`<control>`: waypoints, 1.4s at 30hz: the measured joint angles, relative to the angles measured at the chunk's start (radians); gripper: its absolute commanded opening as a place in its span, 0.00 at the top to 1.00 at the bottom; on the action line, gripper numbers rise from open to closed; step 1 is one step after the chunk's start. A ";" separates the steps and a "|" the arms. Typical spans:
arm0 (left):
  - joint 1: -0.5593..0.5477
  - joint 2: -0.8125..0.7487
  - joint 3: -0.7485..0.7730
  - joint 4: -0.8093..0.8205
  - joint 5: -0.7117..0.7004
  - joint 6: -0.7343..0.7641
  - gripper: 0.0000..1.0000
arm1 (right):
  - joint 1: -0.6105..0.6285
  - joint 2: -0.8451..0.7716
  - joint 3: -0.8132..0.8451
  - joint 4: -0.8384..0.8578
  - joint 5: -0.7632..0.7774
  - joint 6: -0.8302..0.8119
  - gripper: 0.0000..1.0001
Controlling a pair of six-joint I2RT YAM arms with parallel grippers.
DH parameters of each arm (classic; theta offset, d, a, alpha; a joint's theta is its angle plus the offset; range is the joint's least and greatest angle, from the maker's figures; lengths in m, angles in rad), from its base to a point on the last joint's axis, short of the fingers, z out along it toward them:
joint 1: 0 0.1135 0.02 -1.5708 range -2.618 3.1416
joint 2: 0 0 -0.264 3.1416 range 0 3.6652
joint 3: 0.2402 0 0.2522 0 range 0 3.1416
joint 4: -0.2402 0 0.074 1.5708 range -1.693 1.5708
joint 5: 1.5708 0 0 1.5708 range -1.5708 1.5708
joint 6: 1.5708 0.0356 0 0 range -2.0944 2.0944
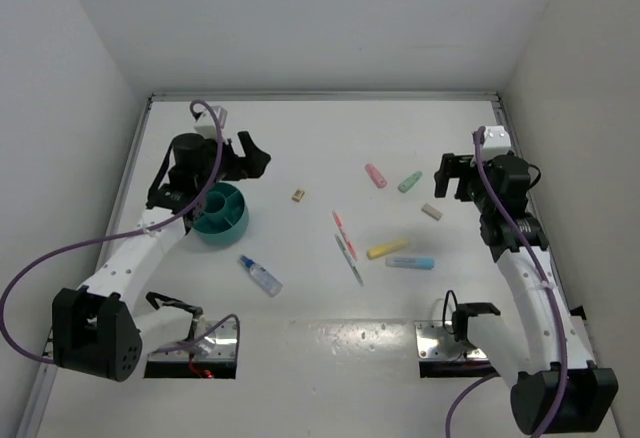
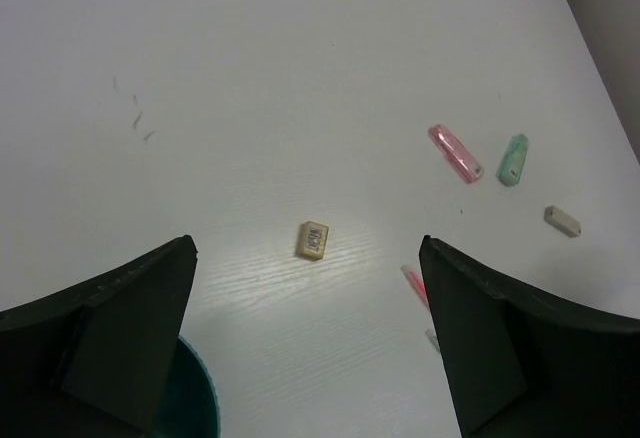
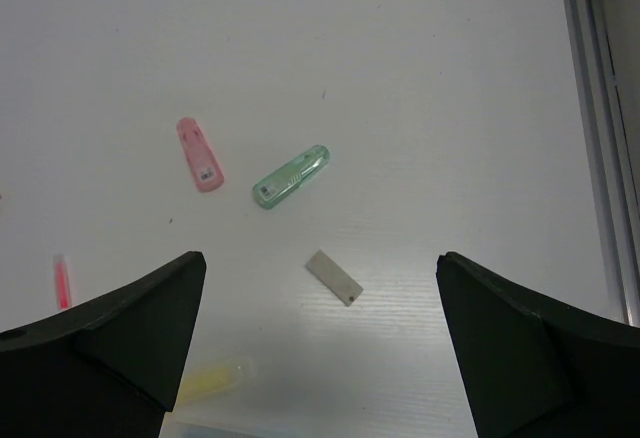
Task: Sort the stationery into containers
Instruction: Pick up the stationery from the center of the board.
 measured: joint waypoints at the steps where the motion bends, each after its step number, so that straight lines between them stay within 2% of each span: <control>1: -0.005 0.000 0.000 0.002 0.006 0.003 0.00 | 0.000 0.005 0.000 -0.003 0.000 -0.002 0.01; 5: -0.051 0.004 0.000 0.009 0.020 0.023 0.05 | 0.000 -0.001 -0.017 0.000 -0.039 -0.059 0.02; 6: -0.065 0.009 0.002 0.009 0.027 0.031 0.08 | 0.000 -0.006 -0.023 -0.003 -0.053 -0.075 0.09; 7: -0.078 0.015 0.003 0.009 0.032 0.034 0.11 | 0.000 -0.011 -0.029 -0.006 -0.071 -0.098 0.68; 8: -0.090 0.029 0.008 0.009 0.037 0.042 0.39 | 0.000 -0.013 -0.031 -0.010 -0.086 -0.123 1.00; 10: -0.104 0.053 0.014 0.008 0.043 0.046 0.90 | 0.000 -0.018 -0.037 -0.012 -0.113 -0.144 1.00; 11: -0.113 0.076 0.024 0.004 0.041 0.057 1.00 | 0.000 -0.019 -0.037 -0.017 -0.123 -0.156 0.99; 12: -0.122 0.102 0.036 -0.005 0.039 0.060 1.00 | 0.000 -0.019 -0.037 -0.021 -0.129 -0.165 0.69; 13: -0.134 0.131 0.055 -0.014 0.035 0.066 1.00 | 0.000 -0.019 -0.037 -0.029 -0.136 -0.168 0.09; 14: -0.151 0.168 0.079 -0.027 0.025 0.076 0.97 | 0.000 -0.016 -0.037 -0.039 -0.147 -0.178 0.05; 15: -0.172 0.210 0.109 -0.045 0.013 0.087 0.56 | 0.000 -0.011 -0.036 -0.047 -0.157 -0.188 0.05; 16: -0.199 0.256 0.149 -0.075 -0.006 0.101 0.36 | 0.000 -0.005 -0.035 -0.054 -0.165 -0.199 0.49; 17: -0.225 0.302 0.191 -0.103 -0.030 0.108 0.24 | 0.002 0.002 -0.035 -0.060 -0.174 -0.216 0.83; 18: -0.253 0.349 0.233 -0.133 -0.054 0.117 0.19 | 0.003 0.011 -0.032 -0.071 -0.182 -0.221 1.00; 19: -0.282 0.401 0.276 -0.165 -0.084 0.127 0.18 | 0.005 0.021 -0.030 -0.078 -0.183 -0.226 1.00; 20: -0.313 0.451 0.324 -0.205 -0.124 0.136 0.18 | 0.006 0.030 -0.029 -0.087 -0.184 -0.230 0.93; 23: -0.375 0.589 0.424 -0.288 -0.217 0.168 0.23 | 0.006 0.056 -0.025 -0.111 -0.187 -0.230 0.28; 24: -0.386 0.621 0.440 -0.310 -0.233 0.181 0.27 | 0.006 0.063 -0.023 -0.116 -0.190 -0.234 0.28; 25: -0.394 0.650 0.447 -0.331 -0.249 0.193 0.39 | 0.006 0.069 -0.020 -0.124 -0.191 -0.243 0.28; 26: -0.397 0.671 0.447 -0.350 -0.262 0.200 0.46 | 0.006 0.074 -0.016 -0.130 -0.192 -0.247 0.27; 29: -0.394 0.717 0.447 -0.410 -0.305 0.228 0.54 | 0.006 0.085 -0.006 -0.138 -0.188 -0.249 0.27; 31: -0.392 0.733 0.447 -0.430 -0.330 0.242 0.54 | 0.006 0.085 -0.002 -0.138 -0.183 -0.249 0.27; 35: -0.388 0.745 0.454 -0.446 -0.361 0.254 0.47 | 0.006 0.085 0.000 -0.139 -0.177 -0.249 0.27; 42: -0.370 0.807 0.531 -0.447 -0.353 0.265 0.47 | 0.006 0.086 0.000 -0.140 -0.171 -0.249 0.27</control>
